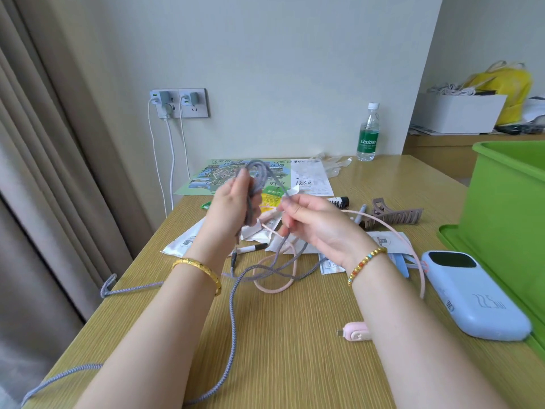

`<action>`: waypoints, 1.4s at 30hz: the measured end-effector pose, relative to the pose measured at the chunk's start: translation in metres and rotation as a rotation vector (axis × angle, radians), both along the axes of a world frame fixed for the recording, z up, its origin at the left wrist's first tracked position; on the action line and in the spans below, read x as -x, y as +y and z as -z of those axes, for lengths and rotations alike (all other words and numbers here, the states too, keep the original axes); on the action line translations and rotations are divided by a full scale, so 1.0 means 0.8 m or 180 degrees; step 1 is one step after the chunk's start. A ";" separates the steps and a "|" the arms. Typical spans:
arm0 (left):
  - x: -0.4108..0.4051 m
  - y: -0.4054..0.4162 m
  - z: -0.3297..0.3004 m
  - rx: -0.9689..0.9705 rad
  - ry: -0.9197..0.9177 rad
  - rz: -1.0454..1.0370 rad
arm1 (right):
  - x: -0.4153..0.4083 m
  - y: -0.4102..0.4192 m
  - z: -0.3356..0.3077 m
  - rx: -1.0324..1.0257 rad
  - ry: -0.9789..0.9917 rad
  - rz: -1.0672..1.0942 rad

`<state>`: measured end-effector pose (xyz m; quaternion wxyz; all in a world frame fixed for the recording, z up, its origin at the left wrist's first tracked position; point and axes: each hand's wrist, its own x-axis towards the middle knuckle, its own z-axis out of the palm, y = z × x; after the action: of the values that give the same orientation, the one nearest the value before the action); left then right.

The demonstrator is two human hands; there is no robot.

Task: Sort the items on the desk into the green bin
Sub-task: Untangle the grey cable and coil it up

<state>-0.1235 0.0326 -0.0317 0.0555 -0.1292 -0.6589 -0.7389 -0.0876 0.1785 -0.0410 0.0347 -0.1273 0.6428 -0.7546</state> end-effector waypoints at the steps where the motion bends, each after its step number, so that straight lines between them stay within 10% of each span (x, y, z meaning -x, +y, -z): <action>1: 0.004 -0.003 -0.001 -0.0334 -0.0128 -0.0126 | -0.001 -0.003 0.001 -0.0073 -0.0066 -0.0043; 8: 0.009 -0.010 -0.003 -0.1715 -0.0793 -0.0223 | -0.001 0.002 0.002 -0.0585 -0.0223 0.0173; 23: 0.003 0.009 0.006 -0.0557 -0.0427 -0.0271 | -0.007 -0.020 0.010 -0.1767 -0.0094 0.0075; 34: 0.016 -0.029 -0.007 -0.1172 -0.0193 -0.1421 | -0.009 -0.009 0.000 -0.0609 0.0085 0.0017; 42: 0.016 -0.023 -0.003 0.0103 -0.0036 -0.1526 | -0.008 -0.001 -0.011 0.0239 0.0016 0.0900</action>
<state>-0.1361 0.0144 -0.0293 0.2236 0.0341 -0.6828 -0.6947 -0.0813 0.1776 -0.0324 -0.0782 -0.0386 0.6257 -0.7751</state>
